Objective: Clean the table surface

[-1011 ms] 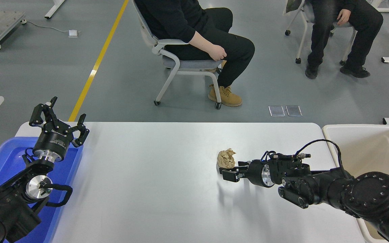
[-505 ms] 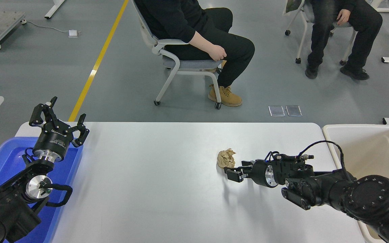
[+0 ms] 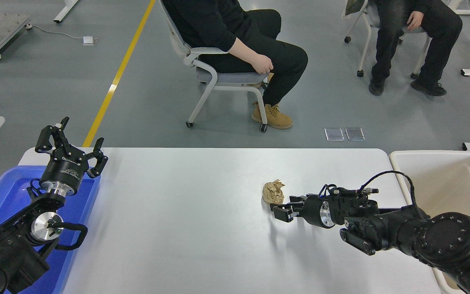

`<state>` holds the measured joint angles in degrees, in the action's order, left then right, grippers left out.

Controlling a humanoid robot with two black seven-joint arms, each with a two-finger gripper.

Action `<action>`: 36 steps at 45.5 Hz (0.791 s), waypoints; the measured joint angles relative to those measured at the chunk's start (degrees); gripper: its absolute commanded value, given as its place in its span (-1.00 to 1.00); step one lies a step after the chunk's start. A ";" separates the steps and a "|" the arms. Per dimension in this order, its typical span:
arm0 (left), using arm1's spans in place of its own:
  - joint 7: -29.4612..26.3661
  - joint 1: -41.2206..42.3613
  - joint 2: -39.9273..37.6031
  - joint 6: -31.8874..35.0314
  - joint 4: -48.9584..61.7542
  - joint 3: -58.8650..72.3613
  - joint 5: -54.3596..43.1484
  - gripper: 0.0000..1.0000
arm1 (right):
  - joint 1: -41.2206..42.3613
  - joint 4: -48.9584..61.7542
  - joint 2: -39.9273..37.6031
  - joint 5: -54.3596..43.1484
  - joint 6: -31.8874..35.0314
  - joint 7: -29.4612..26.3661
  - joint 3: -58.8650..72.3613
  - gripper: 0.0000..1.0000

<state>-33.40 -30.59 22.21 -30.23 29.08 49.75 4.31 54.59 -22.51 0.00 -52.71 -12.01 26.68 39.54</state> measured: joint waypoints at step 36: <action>0.00 0.00 -0.02 0.00 0.01 0.00 0.00 1.00 | -0.34 -0.40 0.00 -2.22 -0.36 0.04 -0.01 -1.00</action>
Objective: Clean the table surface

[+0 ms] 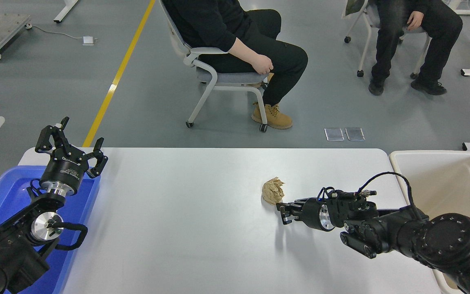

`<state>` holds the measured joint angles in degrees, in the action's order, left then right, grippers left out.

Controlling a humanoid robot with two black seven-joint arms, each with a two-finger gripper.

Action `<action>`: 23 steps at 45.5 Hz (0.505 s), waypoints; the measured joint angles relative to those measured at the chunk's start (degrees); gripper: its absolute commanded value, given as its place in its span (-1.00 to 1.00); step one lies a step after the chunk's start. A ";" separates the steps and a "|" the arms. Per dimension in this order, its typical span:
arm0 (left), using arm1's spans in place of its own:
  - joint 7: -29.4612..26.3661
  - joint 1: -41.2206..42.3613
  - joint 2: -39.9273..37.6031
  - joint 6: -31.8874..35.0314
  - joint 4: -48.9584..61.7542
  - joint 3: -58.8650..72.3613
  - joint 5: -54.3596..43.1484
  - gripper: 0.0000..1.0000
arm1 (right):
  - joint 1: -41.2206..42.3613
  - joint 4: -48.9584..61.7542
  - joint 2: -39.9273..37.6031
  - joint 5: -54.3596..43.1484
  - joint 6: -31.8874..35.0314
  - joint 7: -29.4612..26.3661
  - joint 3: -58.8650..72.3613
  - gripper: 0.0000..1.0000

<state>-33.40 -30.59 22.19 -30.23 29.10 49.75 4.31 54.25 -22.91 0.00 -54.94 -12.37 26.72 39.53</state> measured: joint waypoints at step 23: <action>0.00 0.00 0.00 0.00 0.00 0.00 0.00 1.00 | 3.38 -0.98 0.00 0.77 -0.96 0.48 -3.21 -1.00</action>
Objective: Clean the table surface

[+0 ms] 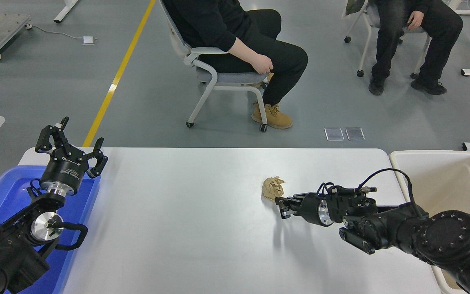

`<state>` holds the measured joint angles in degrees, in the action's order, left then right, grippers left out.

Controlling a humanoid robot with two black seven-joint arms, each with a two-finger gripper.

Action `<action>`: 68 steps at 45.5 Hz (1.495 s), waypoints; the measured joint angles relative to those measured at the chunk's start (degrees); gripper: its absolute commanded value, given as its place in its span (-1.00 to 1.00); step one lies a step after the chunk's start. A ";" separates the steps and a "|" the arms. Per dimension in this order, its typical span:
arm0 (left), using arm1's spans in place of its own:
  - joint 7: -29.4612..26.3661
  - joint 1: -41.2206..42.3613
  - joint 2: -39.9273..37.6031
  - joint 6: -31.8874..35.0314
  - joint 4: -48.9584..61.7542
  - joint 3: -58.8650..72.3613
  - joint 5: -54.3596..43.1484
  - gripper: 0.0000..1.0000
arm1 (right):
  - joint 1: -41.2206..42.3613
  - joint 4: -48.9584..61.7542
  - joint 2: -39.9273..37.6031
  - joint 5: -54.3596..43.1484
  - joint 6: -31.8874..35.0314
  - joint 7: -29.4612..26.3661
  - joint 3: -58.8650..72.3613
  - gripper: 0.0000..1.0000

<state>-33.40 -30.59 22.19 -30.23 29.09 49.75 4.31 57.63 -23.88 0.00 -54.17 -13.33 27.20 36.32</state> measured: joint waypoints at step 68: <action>0.00 0.00 0.02 0.00 -0.01 0.00 -0.01 1.00 | 7.24 5.95 -33.01 15.44 8.75 4.30 -15.39 -1.00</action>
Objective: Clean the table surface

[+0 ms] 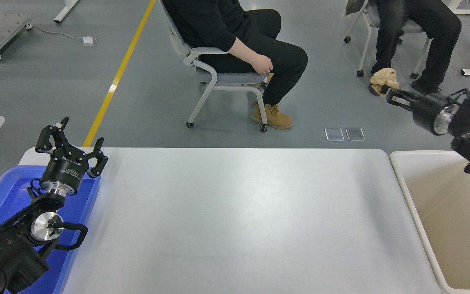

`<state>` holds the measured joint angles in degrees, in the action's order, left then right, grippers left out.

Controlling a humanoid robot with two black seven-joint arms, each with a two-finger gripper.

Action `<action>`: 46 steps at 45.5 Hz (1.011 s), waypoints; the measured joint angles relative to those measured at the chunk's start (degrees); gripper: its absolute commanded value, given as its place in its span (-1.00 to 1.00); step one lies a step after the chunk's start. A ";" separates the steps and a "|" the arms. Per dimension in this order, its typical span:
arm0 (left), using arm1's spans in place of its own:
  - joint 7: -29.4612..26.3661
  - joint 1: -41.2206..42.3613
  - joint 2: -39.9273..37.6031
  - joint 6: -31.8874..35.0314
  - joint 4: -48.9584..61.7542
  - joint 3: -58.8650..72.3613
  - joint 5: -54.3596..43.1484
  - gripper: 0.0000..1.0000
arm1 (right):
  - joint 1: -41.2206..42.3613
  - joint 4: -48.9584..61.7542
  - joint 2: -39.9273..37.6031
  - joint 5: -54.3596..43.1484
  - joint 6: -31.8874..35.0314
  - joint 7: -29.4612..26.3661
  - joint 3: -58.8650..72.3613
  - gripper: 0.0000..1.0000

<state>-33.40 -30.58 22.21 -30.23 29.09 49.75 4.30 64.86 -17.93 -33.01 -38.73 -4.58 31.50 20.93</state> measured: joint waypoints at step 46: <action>0.00 0.00 0.02 0.00 0.00 0.00 0.01 1.00 | -27.86 18.86 -1.38 8.77 5.23 -3.18 0.17 -1.00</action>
<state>-33.40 -30.59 22.22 -30.24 29.09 49.75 4.31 37.01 0.93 -34.39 -29.96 0.65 28.31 21.10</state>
